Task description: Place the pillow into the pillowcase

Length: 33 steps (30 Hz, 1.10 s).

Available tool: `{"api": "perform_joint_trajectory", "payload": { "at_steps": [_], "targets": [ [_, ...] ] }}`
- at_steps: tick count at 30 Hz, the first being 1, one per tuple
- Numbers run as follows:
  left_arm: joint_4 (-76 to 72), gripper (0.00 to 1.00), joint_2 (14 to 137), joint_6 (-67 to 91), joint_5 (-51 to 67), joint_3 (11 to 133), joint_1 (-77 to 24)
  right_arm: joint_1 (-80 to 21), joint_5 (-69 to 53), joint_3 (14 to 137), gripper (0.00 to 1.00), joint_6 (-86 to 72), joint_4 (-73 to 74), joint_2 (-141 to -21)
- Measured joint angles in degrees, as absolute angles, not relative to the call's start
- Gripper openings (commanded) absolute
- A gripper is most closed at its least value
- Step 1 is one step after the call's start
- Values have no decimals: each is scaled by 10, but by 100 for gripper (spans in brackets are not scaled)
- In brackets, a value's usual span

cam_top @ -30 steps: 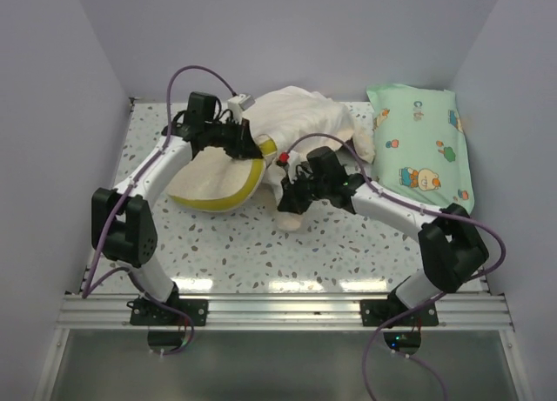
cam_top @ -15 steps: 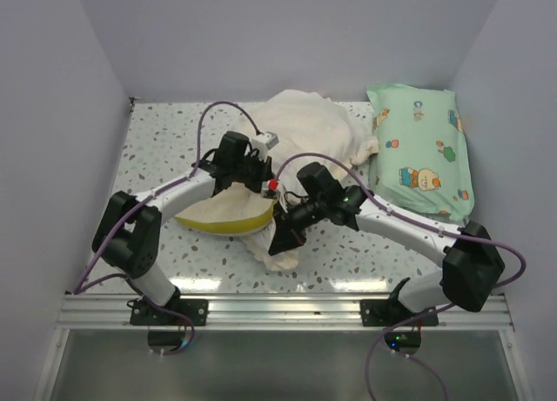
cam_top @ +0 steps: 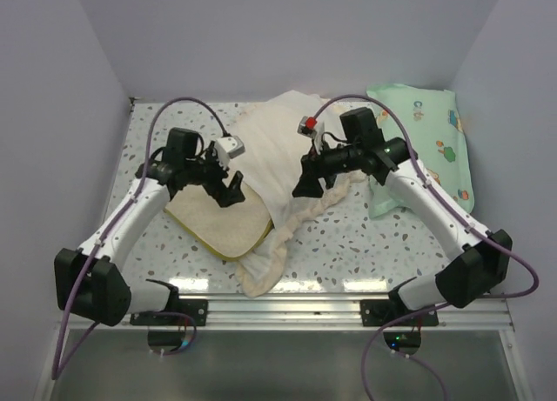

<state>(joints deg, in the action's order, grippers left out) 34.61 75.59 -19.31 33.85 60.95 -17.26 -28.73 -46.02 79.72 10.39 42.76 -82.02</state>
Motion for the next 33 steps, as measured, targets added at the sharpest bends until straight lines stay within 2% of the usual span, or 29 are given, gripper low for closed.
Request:
{"api": "perform_joint_trajectory", "payload": {
  "at_steps": [3, 7, 10, 14, 16, 21, 24, 25, 27, 28, 31, 33],
  "targets": [
    [369, 100, 737, -216, 339, 651, -125, -295, -383, 822, 70, 94, 402, -847],
    [379, 100, 750, -237, 314, 676, -57, -306, -311, 892, 74, 79, 380, -943],
    [382, 100, 804, -248, 296, 707, 10, -306, -285, 956, 74, 71, 366, -1022],
    [366, 99, 887, -260, 270, 739, 81, -312, -266, 966, 77, 68, 360, -1052],
    [361, 99, 930, -274, 261, 752, 98, -322, -257, 966, 83, 70, 361, -1055],
    [375, 92, 1042, -328, 290, 768, 101, -350, -236, 968, 82, 80, 366, -1066],
    [385, 67, 1071, -352, 316, 764, 95, -352, -232, 983, 81, 83, 372, -1084],
    [384, 47, 1071, -358, 320, 759, 89, -352, -229, 993, 79, 84, 373, -1091],
    [377, 30, 1059, -370, 331, 741, 70, -352, -219, 1016, 77, 86, 373, -1105],
    [368, 13, 1047, -373, 335, 727, 59, -352, -215, 1028, 76, 86, 372, -1112],
    [342, 0, 994, -365, 350, 675, 21, -356, -198, 1051, 76, 87, 359, -1120],
    [332, 0, 954, -352, 363, 646, -15, -364, -182, 1059, 80, 91, 352, -1122]
  ]
}}
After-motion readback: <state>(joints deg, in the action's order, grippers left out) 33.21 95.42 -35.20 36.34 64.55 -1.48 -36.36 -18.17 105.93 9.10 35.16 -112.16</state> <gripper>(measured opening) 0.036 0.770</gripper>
